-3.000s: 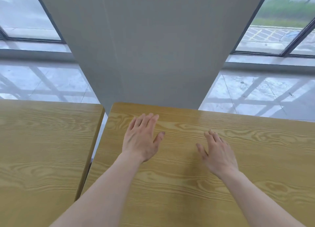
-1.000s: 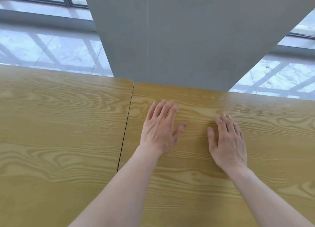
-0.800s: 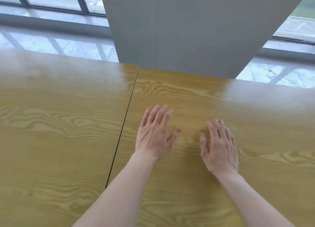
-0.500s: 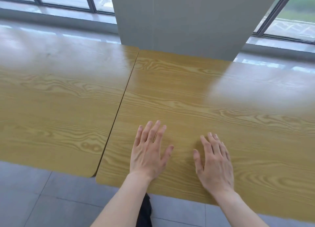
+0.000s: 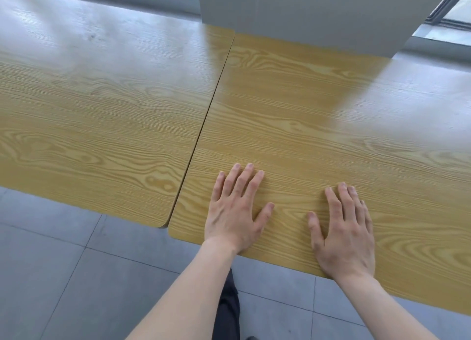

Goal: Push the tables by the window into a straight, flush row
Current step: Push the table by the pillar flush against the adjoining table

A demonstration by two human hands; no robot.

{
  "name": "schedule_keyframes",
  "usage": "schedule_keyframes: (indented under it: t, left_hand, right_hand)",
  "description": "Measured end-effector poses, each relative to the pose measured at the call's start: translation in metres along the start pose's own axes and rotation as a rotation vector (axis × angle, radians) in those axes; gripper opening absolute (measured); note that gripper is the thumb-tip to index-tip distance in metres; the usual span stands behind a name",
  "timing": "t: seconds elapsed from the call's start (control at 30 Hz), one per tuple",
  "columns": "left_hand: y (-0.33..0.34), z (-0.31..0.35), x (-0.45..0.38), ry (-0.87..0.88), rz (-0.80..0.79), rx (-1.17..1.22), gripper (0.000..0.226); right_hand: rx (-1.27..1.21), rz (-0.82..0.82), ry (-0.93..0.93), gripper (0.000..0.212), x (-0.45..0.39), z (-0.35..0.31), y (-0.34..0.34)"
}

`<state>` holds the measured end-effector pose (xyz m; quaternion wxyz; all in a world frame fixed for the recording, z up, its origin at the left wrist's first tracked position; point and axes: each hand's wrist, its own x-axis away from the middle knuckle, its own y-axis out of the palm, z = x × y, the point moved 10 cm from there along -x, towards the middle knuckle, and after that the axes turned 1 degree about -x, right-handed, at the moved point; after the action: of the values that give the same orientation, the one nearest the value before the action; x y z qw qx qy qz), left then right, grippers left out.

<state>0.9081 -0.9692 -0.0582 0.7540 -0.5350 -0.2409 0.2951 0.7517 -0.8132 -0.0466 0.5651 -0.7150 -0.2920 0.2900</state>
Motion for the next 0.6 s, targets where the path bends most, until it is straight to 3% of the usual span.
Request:
schedule_keyframes:
  t: [0.6]
  left_hand:
    - [-0.0021, -0.0037, -0.0078, -0.004, 0.005, 0.022, 0.07]
  right_hand:
    - [0.028, 0.009, 0.014, 0.067, -0.0052, -0.0031, 0.0]
